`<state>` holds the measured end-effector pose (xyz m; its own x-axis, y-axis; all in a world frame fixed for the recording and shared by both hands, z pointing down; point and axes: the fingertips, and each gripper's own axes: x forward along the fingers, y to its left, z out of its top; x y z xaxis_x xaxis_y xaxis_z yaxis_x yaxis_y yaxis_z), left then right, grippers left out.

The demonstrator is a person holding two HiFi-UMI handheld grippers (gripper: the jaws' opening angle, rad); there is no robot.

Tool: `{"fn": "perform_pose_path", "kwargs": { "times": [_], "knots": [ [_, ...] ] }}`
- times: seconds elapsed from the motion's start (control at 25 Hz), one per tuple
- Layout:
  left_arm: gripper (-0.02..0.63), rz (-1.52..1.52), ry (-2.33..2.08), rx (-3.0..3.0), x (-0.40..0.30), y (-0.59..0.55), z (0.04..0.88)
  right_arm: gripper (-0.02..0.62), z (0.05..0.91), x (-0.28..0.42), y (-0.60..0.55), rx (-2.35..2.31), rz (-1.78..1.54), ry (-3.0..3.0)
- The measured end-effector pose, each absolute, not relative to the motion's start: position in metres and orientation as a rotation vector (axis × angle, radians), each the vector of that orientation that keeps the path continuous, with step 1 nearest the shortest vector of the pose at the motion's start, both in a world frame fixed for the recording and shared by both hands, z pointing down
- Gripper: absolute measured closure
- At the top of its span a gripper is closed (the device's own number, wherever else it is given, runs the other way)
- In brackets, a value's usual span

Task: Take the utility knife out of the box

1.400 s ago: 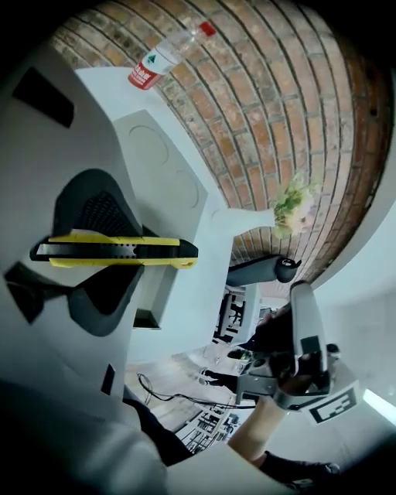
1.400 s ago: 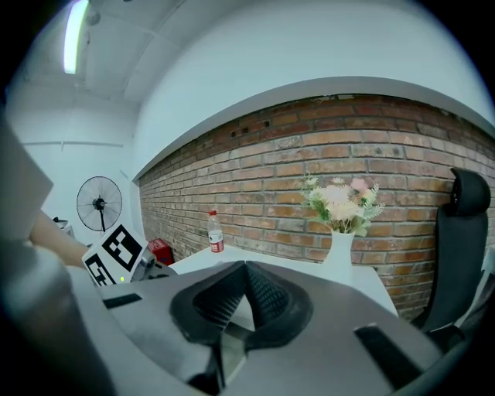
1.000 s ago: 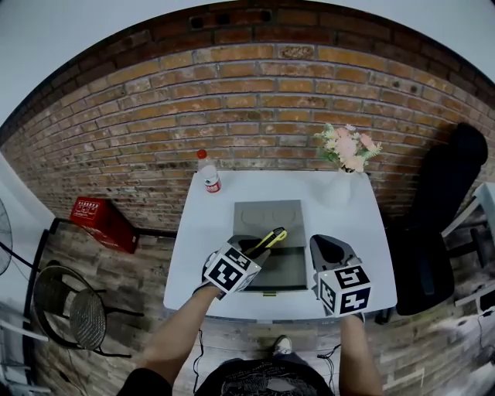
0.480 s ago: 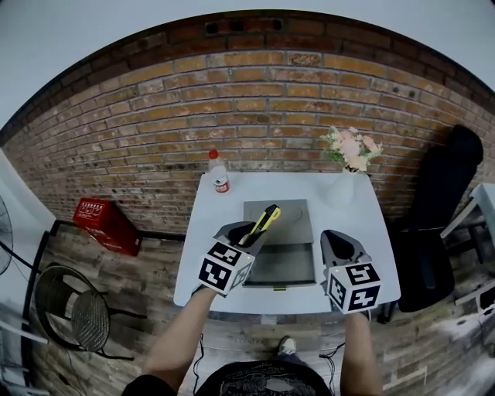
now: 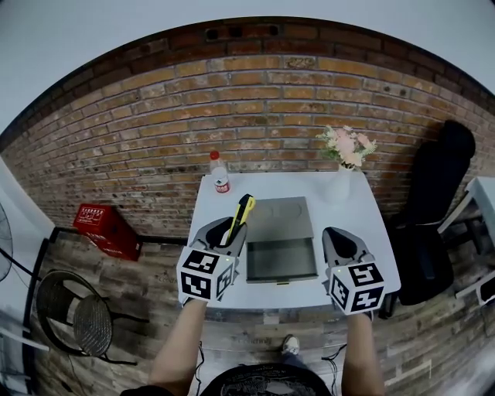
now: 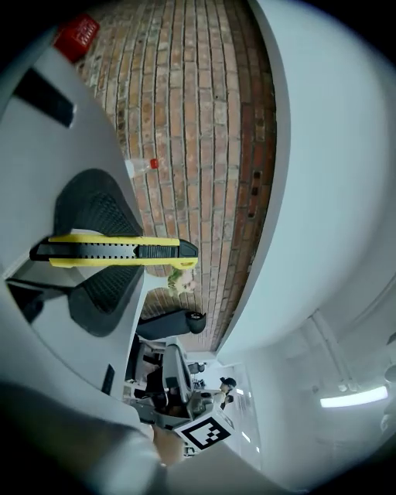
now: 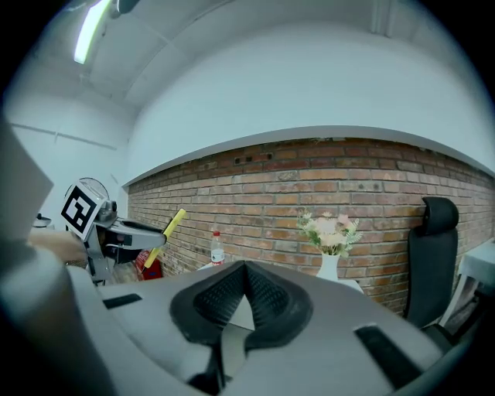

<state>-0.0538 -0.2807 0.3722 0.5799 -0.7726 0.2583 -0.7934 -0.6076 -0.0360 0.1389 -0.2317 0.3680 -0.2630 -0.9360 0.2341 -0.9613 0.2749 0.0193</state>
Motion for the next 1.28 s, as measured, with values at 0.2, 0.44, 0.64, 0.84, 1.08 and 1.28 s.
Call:
{"fn": "perform_pose_path", "kwargs": {
  "times": [0.2,0.44,0.64,0.84,1.08,1.28],
  "knots": [
    [0.477,0.332,-1.412,2.686,-0.073,-0.266,0.367,0.577,0.359,0.136,-0.216,1.791,0.167,-2.336],
    [0.477,0.329,-1.437,2.676,-0.085,-0.253,0.370,0.577,0.355,0.133,-0.199,1.810,0.156,-2.315],
    [0.477,0.299,-1.439,2.663,-0.094,-0.247,0.368,0.577,0.352,0.126,-0.187,1.815,0.132,-2.309],
    [0.477,0.278,-1.433,2.658,-0.097,-0.241,0.371,0.577,0.353,0.122,-0.178,1.813,0.127,-2.306],
    [0.477,0.264,-1.417,2.671,-0.097,-0.237,0.367,0.577,0.350,0.121,-0.173,1.823,0.122,-2.292],
    [0.477,0.265,-1.408,2.675,-0.098,-0.234,0.368,0.577,0.349,0.118,-0.172,1.826,0.119,-2.295]
  ]
}}
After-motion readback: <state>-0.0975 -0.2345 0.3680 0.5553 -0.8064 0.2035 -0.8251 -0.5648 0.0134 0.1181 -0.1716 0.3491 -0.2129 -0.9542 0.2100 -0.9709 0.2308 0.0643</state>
